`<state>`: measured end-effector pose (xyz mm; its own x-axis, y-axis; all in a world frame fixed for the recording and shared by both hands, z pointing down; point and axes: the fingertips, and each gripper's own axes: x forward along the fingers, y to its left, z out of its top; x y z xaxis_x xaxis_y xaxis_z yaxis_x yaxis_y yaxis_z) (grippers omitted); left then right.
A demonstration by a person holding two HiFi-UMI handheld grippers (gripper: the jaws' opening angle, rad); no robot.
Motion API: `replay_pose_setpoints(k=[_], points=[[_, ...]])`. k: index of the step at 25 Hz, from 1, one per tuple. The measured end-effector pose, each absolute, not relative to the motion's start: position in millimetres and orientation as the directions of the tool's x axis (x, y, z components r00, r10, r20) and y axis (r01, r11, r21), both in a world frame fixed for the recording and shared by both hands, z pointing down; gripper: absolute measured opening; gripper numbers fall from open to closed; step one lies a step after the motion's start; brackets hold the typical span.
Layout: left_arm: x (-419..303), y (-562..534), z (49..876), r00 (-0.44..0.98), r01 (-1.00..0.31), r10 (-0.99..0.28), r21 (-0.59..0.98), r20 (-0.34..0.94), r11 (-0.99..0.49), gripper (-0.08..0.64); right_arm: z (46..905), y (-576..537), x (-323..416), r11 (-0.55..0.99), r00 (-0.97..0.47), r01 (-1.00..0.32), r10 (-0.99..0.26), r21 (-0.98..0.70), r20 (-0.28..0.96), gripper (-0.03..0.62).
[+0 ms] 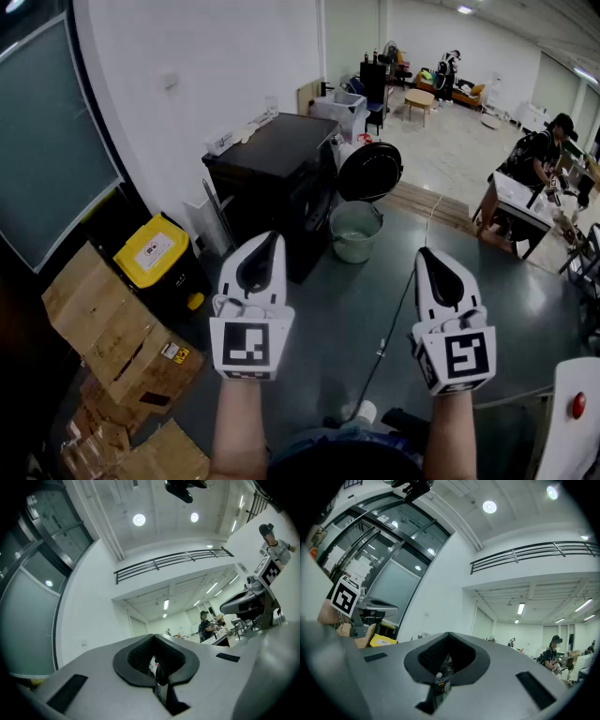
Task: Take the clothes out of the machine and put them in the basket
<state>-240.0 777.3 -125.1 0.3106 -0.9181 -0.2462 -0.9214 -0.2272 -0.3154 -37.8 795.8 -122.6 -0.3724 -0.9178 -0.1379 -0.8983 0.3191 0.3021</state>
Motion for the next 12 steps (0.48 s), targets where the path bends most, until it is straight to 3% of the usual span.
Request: replay_pose_setpoints(k=[12], points=[[-218,765,-122,0.324,-0.915,-0.918,-0.323,-0.227,-0.243,-0.002,-128,786,-12,0.273,-0.333,-0.920,-0.922,0.281,-0.197,0.000]])
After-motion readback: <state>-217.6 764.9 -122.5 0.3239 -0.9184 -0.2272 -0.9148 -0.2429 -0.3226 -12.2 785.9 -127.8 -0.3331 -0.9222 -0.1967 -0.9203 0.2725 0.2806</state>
